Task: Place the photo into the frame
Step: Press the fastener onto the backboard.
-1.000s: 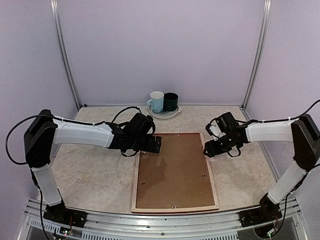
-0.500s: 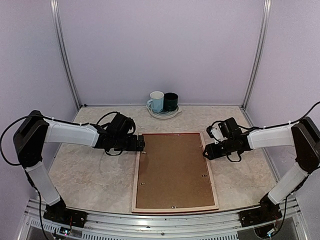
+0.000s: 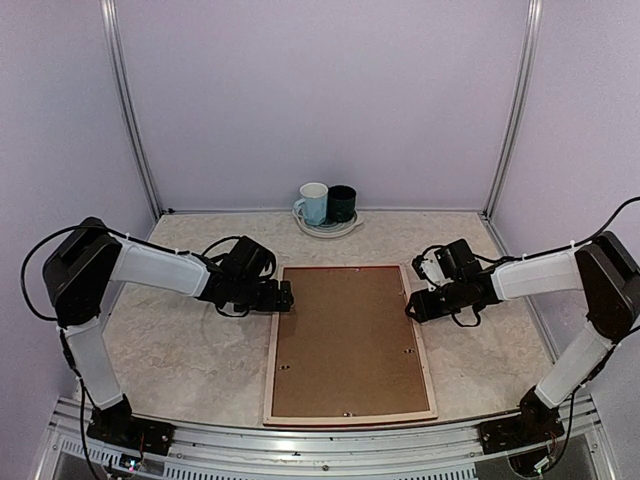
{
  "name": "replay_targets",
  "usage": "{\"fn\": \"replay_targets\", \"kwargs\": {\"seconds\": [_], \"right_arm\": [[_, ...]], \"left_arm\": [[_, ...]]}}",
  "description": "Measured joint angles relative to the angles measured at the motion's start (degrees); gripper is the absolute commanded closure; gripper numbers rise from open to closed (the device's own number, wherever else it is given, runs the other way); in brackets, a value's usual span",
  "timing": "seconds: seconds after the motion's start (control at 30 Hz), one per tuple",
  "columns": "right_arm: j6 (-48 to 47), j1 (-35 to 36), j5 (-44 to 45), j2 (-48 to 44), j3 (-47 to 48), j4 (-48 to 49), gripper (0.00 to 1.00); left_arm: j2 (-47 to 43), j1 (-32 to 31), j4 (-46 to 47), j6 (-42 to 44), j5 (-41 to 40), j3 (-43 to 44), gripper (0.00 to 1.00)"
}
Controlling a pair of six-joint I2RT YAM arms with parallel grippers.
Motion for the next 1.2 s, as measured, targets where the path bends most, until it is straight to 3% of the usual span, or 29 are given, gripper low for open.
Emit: {"fn": "replay_targets", "kwargs": {"seconds": [0.53,1.2], "right_arm": [[0.0,0.0,-0.2,0.0,0.0,0.0,0.49],[0.0,0.0,-0.2,0.0,0.0,0.0,0.50]], "left_arm": [[1.8,0.0,0.9,-0.7,-0.9,0.9,0.14],[3.3,-1.2,-1.8,0.3,-3.7,3.0,0.18]]}}
